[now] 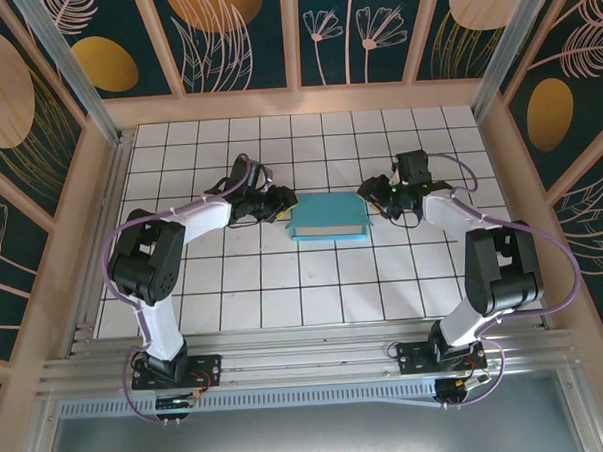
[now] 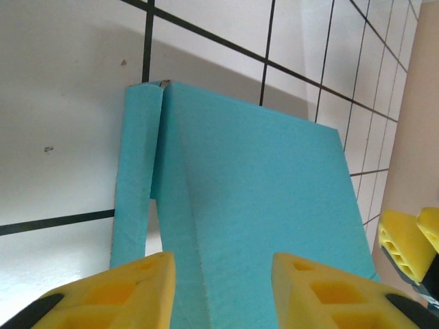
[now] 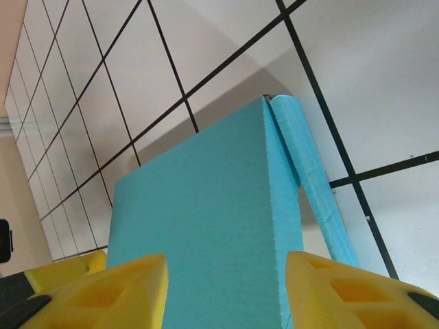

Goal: Fold the paper box

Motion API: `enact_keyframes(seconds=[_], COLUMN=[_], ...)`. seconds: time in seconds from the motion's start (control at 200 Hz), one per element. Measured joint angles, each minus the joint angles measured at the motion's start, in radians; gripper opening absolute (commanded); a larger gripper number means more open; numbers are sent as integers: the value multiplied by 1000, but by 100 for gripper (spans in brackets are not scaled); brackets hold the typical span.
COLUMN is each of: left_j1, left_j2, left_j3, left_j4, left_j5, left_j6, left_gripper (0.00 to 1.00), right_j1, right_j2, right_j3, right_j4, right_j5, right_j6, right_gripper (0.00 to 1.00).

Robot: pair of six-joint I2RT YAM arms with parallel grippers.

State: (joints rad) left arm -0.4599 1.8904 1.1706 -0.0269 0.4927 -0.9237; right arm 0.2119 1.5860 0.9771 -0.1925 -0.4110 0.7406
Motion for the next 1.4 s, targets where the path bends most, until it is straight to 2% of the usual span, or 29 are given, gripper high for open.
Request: enact_keyframes(seconds=[0.17, 0.33, 0.846, 1.066, 1.286, 1.396], left_j1=[-23, -37, -36, -36, -37, -38], left_j2=[0, 6, 31, 33, 32, 27], left_j3=[0, 0, 0, -2, -3, -3], left_j4=[-5, -5, -8, -8, -15, -38], left_j5=[-3, -4, -30, -30, -48, -65], left_j6=[2, 2, 5, 5, 18, 33], left_gripper=[42, 33, 18, 18, 30, 32], right_j1=[13, 13, 14, 17, 18, 20], right_j2=[3, 28, 64, 70, 70, 70], right_j3=[-17, -28, -43, -44, -40, -29], right_j4=[0, 1, 9, 9, 5, 1], right_j5=[-6, -8, 1, 3, 3, 2], right_j6=[-3, -3, -7, -11, -25, -26], right_gripper=[48, 45, 41, 41, 41, 41])
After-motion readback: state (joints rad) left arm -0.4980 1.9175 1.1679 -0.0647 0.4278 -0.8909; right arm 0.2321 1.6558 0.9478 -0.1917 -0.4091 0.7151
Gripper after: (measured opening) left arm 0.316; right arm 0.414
